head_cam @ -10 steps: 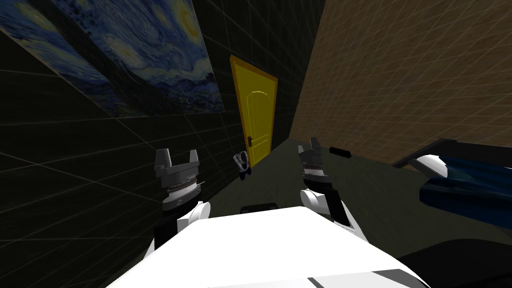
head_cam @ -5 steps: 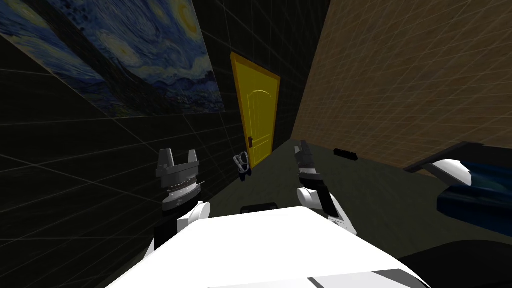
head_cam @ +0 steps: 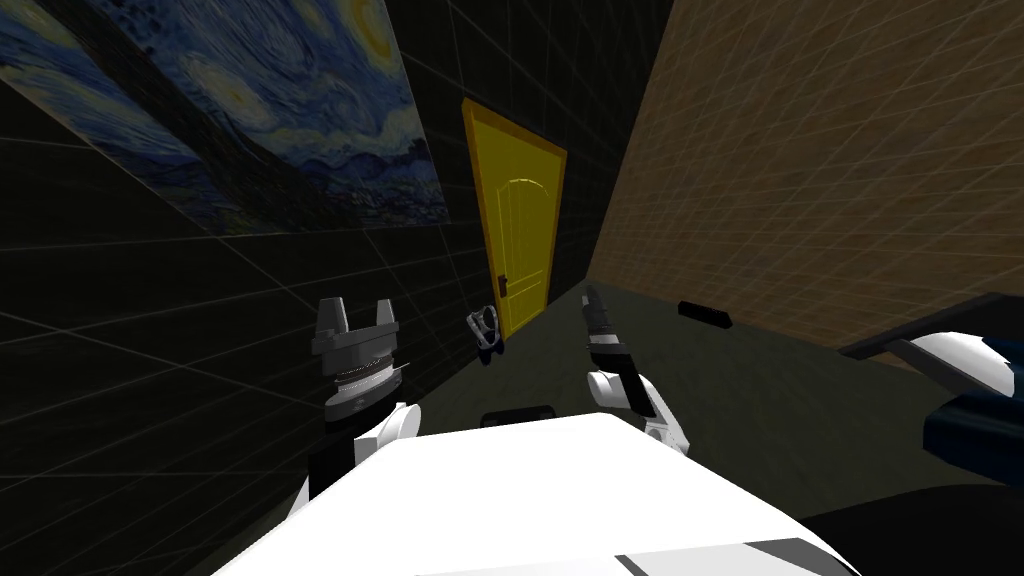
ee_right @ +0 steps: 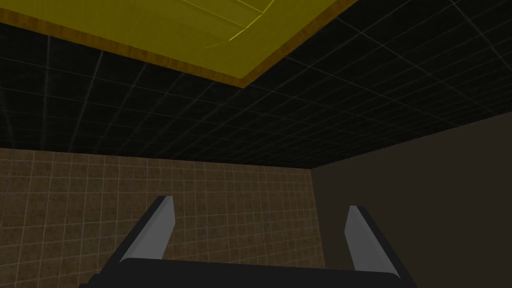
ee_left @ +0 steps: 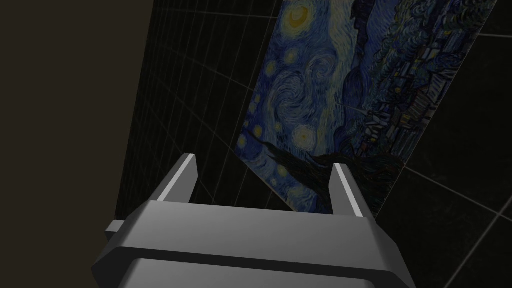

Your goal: Pull the door open

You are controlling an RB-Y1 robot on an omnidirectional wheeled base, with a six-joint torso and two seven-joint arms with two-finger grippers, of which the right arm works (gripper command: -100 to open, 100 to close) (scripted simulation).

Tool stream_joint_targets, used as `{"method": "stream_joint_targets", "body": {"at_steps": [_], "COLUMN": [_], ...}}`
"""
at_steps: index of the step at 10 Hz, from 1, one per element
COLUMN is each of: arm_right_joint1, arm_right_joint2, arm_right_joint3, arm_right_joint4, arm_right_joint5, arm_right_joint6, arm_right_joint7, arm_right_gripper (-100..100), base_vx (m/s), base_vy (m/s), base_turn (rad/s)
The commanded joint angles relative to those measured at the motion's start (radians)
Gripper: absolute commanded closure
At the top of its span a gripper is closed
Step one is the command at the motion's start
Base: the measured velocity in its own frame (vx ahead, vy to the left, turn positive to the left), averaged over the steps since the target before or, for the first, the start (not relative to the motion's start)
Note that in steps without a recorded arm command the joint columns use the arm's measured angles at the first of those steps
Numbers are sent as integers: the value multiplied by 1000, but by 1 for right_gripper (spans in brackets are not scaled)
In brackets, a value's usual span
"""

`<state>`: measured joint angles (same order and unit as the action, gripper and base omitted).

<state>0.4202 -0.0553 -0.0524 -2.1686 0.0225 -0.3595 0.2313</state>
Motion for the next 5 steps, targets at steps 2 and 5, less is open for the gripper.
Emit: {"method": "stream_joint_targets", "body": {"at_steps": [2, 5], "arm_right_joint1": [-34, -75], "arm_right_joint2": [-6, -12], "arm_right_joint3": [8, 15], "arm_right_joint4": [65, 140], "arm_right_joint5": [36, 79], "arm_right_joint6": [-5, -7], "arm_right_joint7": [45, 97], "arm_right_gripper": [-100, -100], "base_vx": [81, 82], "base_vy": [-39, -36], "base_turn": [61, 65]}}
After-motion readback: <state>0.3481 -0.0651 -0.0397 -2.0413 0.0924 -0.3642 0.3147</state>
